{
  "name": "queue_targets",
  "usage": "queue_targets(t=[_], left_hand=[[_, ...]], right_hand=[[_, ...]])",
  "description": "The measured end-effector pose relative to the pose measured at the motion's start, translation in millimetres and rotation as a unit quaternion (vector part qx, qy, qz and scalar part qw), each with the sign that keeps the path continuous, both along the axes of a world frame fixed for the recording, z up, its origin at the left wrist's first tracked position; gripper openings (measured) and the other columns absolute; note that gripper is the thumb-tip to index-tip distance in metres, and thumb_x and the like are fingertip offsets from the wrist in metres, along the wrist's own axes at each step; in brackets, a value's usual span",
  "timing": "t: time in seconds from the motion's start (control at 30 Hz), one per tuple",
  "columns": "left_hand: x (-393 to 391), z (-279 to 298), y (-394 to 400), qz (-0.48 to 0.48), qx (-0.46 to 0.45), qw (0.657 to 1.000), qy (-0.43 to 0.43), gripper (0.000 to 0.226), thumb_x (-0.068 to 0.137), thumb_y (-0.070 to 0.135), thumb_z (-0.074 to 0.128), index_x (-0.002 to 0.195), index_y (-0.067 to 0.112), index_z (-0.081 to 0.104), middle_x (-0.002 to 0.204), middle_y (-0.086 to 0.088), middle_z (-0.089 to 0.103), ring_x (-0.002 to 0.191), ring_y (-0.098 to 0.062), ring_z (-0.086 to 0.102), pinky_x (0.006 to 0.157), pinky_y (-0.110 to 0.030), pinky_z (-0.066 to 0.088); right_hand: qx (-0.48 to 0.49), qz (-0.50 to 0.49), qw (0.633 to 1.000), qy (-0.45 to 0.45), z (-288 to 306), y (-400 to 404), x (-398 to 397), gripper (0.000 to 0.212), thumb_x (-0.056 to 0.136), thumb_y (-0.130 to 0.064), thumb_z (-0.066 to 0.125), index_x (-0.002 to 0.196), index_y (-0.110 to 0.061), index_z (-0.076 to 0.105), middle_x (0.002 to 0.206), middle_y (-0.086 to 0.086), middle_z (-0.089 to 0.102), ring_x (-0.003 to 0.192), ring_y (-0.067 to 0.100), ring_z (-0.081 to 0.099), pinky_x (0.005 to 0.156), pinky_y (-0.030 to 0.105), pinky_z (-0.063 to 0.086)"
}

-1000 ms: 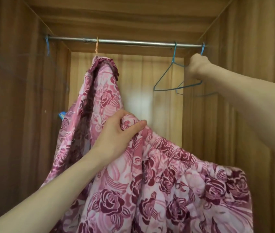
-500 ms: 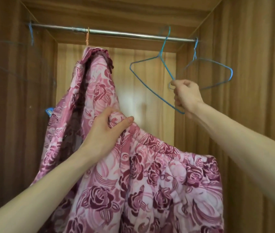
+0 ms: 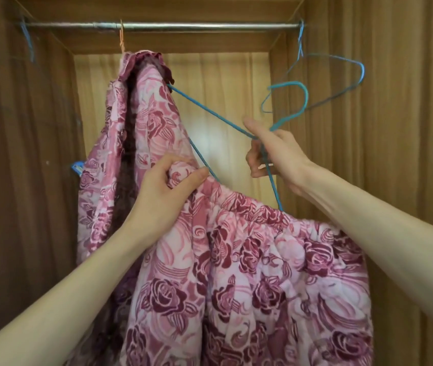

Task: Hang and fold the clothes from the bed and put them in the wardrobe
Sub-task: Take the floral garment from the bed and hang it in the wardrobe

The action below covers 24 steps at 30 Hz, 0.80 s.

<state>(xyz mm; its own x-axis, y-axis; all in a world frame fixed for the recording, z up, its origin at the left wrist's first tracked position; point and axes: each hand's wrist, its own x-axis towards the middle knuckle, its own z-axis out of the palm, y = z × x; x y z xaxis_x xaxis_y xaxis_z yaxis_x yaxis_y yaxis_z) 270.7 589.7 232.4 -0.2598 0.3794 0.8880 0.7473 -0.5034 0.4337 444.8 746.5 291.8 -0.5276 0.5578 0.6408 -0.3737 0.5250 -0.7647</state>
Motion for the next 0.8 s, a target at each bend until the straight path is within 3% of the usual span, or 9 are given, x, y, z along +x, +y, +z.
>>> queue_targets(t=[0.07,0.13,0.2,0.33,0.57,0.67,0.8], left_hand=[[1,-1,0,0.003,-0.008,1.000,-0.004,0.014,0.093,0.025,0.081,0.098,0.016,0.070,0.085,0.018,0.072,0.080,0.004,0.064,0.077,-0.012,0.048],[0,-2,-2,0.003,-0.006,1.000,-0.004,0.017,0.093,0.026,0.080,0.099,0.014,0.070,0.085,0.016,0.071,0.080,0.002,0.064,0.077,-0.013,0.048],[-2,-3,-6,0.000,-0.004,1.000,-0.004,0.020,0.093,0.027,0.081,0.101,0.012,0.071,0.088,0.011,0.073,0.081,0.000,0.064,0.078,-0.015,0.050],[-4,-7,-15,-0.003,-0.016,0.999,-0.039,0.030,0.086,0.038,0.084,0.103,0.017,0.074,0.094,0.005,0.078,0.087,-0.007,0.072,0.082,-0.024,0.059],[2,-16,-16,-0.022,-0.029,0.998,-0.048,0.038,0.079,0.042,0.084,0.104,0.015,0.074,0.091,0.004,0.078,0.083,-0.007,0.073,0.074,-0.019,0.057],[4,-20,-16,-0.027,-0.035,0.998,-0.037,0.035,0.078,0.039,0.084,0.102,0.015,0.074,0.089,0.009,0.078,0.083,-0.002,0.073,0.073,-0.015,0.055],[4,-23,-14,-0.044,-0.045,0.997,-0.045,0.038,0.077,0.037,0.086,0.104,0.014,0.074,0.090,0.004,0.079,0.082,-0.007,0.076,0.071,-0.018,0.058]], right_hand=[[-0.003,-0.028,1.000,0.010,5,-7,2,0.046,0.096,-0.063,0.058,0.079,-0.021,0.048,0.051,-0.004,0.046,0.043,0.013,0.040,0.044,0.023,0.041],[-0.018,-0.049,0.998,0.045,11,-13,3,0.039,0.104,-0.050,0.051,0.076,-0.024,0.043,0.049,-0.011,0.035,0.041,0.009,0.027,0.041,0.020,0.026],[-0.020,-0.067,0.994,0.079,16,-19,15,0.038,0.105,-0.045,0.053,0.073,-0.026,0.043,0.048,-0.013,0.034,0.040,0.006,0.026,0.040,0.017,0.019],[-0.025,-0.036,0.987,0.155,33,-26,57,0.033,0.105,-0.032,0.058,0.075,-0.024,0.049,0.050,-0.012,0.035,0.041,0.004,0.025,0.038,0.016,0.018],[-0.082,0.074,0.958,0.263,37,-37,82,0.032,0.108,-0.029,0.055,0.078,-0.019,0.053,0.050,-0.011,0.028,0.043,0.004,0.022,0.037,0.016,0.019],[-0.084,0.094,0.951,0.281,35,-39,80,0.031,0.109,-0.028,0.052,0.080,-0.018,0.052,0.051,-0.011,0.030,0.043,0.004,0.023,0.037,0.016,0.020],[-0.086,0.091,0.947,0.295,39,-43,75,0.030,0.110,-0.026,0.051,0.082,-0.016,0.051,0.053,-0.010,0.029,0.044,0.005,0.023,0.038,0.017,0.020]])
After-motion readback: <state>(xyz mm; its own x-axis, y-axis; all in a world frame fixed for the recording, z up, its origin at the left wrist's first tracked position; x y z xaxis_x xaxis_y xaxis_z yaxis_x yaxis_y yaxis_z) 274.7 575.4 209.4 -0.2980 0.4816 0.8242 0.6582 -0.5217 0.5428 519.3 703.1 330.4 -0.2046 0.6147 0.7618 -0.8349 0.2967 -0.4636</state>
